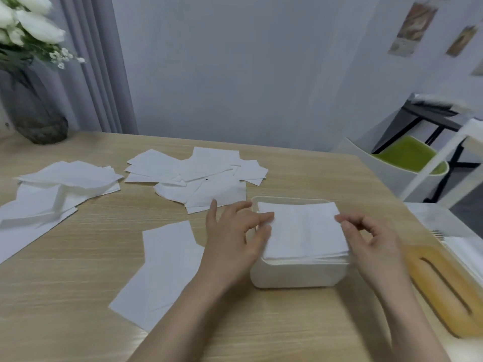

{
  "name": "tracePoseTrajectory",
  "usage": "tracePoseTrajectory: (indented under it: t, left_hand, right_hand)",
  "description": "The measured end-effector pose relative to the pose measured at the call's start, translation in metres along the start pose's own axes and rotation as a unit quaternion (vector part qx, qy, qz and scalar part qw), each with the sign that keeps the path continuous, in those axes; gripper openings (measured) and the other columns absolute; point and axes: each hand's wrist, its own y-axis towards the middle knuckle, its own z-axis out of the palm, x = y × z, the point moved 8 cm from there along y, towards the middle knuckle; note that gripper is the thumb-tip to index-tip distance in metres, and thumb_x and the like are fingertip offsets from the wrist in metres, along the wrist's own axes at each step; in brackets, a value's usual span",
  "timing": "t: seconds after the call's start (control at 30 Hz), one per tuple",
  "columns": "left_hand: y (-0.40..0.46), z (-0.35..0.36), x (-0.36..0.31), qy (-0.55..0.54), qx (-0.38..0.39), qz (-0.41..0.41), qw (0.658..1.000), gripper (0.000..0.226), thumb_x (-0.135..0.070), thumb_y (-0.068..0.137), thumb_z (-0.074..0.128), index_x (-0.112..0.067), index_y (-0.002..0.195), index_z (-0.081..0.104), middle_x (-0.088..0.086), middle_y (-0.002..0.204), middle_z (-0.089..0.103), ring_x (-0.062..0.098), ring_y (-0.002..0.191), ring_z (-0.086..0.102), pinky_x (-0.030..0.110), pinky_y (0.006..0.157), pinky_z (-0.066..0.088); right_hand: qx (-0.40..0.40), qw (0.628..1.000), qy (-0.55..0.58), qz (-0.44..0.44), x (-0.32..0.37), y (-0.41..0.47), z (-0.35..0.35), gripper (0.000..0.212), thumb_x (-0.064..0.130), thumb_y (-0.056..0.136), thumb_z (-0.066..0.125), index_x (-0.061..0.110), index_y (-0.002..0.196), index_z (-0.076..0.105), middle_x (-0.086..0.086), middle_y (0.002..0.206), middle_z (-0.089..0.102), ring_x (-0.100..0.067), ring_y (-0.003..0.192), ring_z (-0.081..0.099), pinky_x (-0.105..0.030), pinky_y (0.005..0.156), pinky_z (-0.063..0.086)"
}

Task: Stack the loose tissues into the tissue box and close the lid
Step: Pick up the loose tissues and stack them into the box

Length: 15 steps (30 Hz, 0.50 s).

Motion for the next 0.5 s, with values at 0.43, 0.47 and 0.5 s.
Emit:
tracePoseTrajectory:
  t: [0.43, 0.47, 0.5]
  left_hand:
    - [-0.005, 0.013, -0.005, 0.137, -0.010, 0.087, 0.987, 0.033, -0.039, 0.091, 0.042, -0.032, 0.088, 0.075, -0.009, 0.111, 0.063, 0.020, 0.136, 0.043, 0.045, 0.116, -0.009]
    - [-0.005, 0.011, -0.008, 0.149, -0.015, 0.093, 0.984, 0.031, -0.039, 0.091, 0.043, -0.033, 0.087, 0.074, -0.006, 0.123, 0.061, 0.020, 0.140, 0.036, 0.046, 0.117, -0.008]
    - [-0.005, 0.010, -0.010, 0.156, -0.018, 0.104, 0.982, 0.030, -0.039, 0.093, 0.044, -0.033, 0.088, 0.073, -0.005, 0.133, 0.057, 0.020, 0.143, 0.032, 0.047, 0.117, -0.006]
  right_hand:
    - [0.009, 0.991, -0.123, -0.059, -0.004, -0.005, 0.002, 0.017, 0.028, 0.088, 0.064, 0.042, 0.078, 0.062, 0.021, 0.093, 0.062, -0.011, 0.108, 0.046, -0.023, 0.083, 0.013]
    - [0.003, 0.988, -0.139, -0.072, -0.003, -0.006, 0.002, 0.010, 0.034, 0.086, 0.061, 0.041, 0.079, 0.063, 0.018, 0.099, 0.062, -0.013, 0.112, 0.045, -0.023, 0.083, 0.013]
    - [-0.001, 0.985, -0.151, -0.087, -0.001, -0.008, 0.002, 0.010, 0.038, 0.084, 0.057, 0.039, 0.082, 0.066, 0.016, 0.108, 0.062, -0.014, 0.117, 0.045, -0.024, 0.085, 0.013]
